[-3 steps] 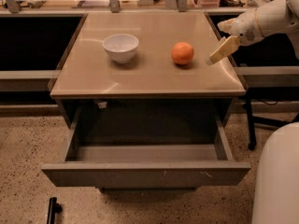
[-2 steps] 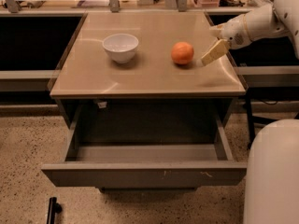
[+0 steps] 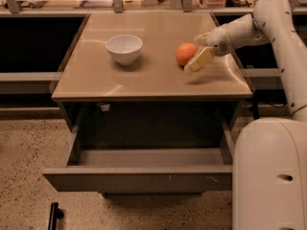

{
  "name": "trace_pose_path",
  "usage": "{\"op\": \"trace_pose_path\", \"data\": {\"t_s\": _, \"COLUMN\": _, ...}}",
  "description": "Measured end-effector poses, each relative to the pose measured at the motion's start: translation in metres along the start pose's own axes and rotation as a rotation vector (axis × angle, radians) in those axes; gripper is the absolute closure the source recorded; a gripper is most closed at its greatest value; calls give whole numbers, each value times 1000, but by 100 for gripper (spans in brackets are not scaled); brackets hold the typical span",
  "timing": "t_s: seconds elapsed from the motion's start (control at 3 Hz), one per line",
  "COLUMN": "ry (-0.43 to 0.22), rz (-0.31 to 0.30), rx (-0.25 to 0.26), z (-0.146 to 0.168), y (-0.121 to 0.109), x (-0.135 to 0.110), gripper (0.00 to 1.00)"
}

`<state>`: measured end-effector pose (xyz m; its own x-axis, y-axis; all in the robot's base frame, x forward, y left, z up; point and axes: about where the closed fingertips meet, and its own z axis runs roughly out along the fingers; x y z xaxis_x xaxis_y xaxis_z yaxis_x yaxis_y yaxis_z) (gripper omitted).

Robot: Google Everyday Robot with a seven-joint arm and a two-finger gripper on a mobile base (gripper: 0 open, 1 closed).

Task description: Place orange into top drawer

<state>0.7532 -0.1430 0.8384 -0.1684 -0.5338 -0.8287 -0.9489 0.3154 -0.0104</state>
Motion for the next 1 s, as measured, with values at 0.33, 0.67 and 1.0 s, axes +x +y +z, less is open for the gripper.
{"op": "trace_pose_path", "data": {"t_s": 0.33, "ry": -13, "rz": -16, "rx": -28, "z": 24, "y": -2, "x": -2, "gripper": 19}}
{"op": "trace_pose_path", "data": {"t_s": 0.67, "ry": -13, "rz": -16, "rx": -28, "z": 24, "y": -2, "x": -2, "gripper": 42}}
{"op": "trace_pose_path", "data": {"t_s": 1.0, "ry": -13, "rz": -16, "rx": -28, "z": 24, "y": -2, "x": -2, "gripper": 65}}
